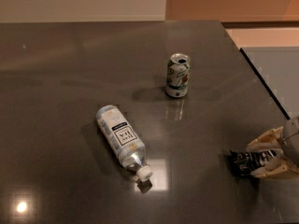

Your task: Move rxbar chocolate near 7up can

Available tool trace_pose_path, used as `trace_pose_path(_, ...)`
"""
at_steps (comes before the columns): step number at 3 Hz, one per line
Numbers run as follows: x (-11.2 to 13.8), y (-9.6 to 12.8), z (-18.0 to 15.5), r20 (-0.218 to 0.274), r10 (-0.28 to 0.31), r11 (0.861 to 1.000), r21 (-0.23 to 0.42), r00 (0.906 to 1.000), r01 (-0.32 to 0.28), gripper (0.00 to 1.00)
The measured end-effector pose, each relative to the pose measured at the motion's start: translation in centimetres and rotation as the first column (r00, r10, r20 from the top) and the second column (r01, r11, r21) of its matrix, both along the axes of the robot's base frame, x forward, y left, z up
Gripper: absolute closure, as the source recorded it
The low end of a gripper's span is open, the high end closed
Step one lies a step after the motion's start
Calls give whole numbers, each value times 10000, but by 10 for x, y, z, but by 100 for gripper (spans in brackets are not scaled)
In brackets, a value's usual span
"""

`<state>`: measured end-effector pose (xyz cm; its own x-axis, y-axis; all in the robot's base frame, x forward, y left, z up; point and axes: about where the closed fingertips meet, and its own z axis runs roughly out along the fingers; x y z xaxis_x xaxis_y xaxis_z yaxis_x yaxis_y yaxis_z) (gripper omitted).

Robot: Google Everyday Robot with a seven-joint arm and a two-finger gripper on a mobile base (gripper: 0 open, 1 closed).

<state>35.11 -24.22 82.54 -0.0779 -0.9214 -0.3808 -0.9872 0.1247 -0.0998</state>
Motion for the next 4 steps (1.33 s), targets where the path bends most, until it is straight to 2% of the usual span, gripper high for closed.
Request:
trace_pose_path(1,9,9,16,169,-88,10000,9,9998,88,100)
trace_pose_path(3,50,40,39,283,-187,9998,-48,9994,189,100)
trace_pose_path(4,83,66,45,699,137,9999,78,9975,-143,100)
